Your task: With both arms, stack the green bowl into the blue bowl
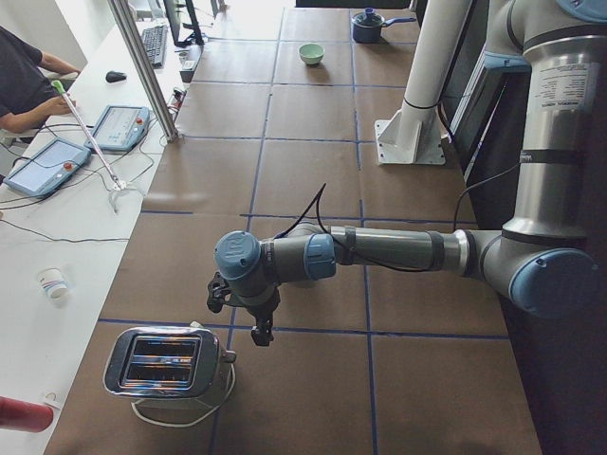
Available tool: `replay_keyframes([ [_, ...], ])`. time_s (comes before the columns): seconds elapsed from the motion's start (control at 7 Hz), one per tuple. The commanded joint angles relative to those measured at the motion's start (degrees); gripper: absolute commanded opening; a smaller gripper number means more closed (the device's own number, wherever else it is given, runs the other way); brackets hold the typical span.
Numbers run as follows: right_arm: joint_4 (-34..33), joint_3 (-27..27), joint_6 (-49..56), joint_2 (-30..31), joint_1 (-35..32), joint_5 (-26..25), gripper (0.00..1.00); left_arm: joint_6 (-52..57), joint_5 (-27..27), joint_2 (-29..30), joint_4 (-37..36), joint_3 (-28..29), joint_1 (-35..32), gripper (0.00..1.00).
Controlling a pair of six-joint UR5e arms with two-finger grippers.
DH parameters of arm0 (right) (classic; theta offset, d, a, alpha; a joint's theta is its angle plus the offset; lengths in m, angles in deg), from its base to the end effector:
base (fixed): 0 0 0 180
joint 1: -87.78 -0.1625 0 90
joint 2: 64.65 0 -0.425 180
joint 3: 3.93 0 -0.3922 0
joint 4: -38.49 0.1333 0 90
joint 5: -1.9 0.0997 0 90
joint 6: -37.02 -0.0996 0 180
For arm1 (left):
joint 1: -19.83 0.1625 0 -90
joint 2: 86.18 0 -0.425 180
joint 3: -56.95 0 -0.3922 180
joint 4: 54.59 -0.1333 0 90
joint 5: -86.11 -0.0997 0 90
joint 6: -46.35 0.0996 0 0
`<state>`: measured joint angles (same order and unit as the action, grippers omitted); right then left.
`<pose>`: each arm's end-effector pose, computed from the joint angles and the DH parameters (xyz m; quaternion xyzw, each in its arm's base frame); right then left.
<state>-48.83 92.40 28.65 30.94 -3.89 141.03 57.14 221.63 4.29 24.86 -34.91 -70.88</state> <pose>0.0712 -0.4523 0.6395 0.0028 -0.4164 0.0672 0.9067 -0.0682 -0.4833 0.6549 -0.0271 0.3906 0.0532 0.9186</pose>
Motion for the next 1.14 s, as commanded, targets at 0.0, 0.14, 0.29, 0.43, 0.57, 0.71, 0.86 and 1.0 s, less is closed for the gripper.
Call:
replay_keyframes([
  [0.0, 0.04, 0.09, -0.07, -0.06, 0.00, 0.09, 1.00, -0.16, 0.09, 1.28, 0.35, -0.25, 0.09, 1.00],
  [0.14, 0.04, 0.09, -0.24, -0.06, 0.00, 0.09, 1.00, -0.24, 0.26, 3.38, 1.05, -1.73, 0.44, 1.00],
  [0.29, 0.04, 0.09, -0.24, 0.03, 0.00, 0.26, 1.00, -1.03, 0.26, 4.71, 5.06, -2.88, 5.14, 1.00],
  [0.43, 0.04, 0.17, -0.24, 0.03, 0.00, 0.35, 1.00, -1.99, 0.61, 4.46, 6.67, -4.19, 6.67, 1.00],
  [0.57, 0.04, 0.09, -0.24, -0.06, 0.00, 0.35, 1.00, -1.83, 0.61, 4.54, 6.86, -5.42, 10.16, 1.00],
  [0.71, 0.04, 0.17, -0.24, -0.14, 0.00, 0.35, 1.00, -1.91, 1.40, 4.37, 7.12, -5.61, 11.07, 1.00],
  [0.86, 0.04, 0.09, -0.24, -0.23, 0.00, 0.35, 1.00, -6.96, 5.15, 4.37, 7.56, -5.09, 11.34, 1.00],
  [1.0, 0.04, 0.17, -0.24, -0.23, 0.00, 0.44, 1.00, -16.76, 5.01, 3.67, 10.87, -5.26, 13.34, 1.00],
])
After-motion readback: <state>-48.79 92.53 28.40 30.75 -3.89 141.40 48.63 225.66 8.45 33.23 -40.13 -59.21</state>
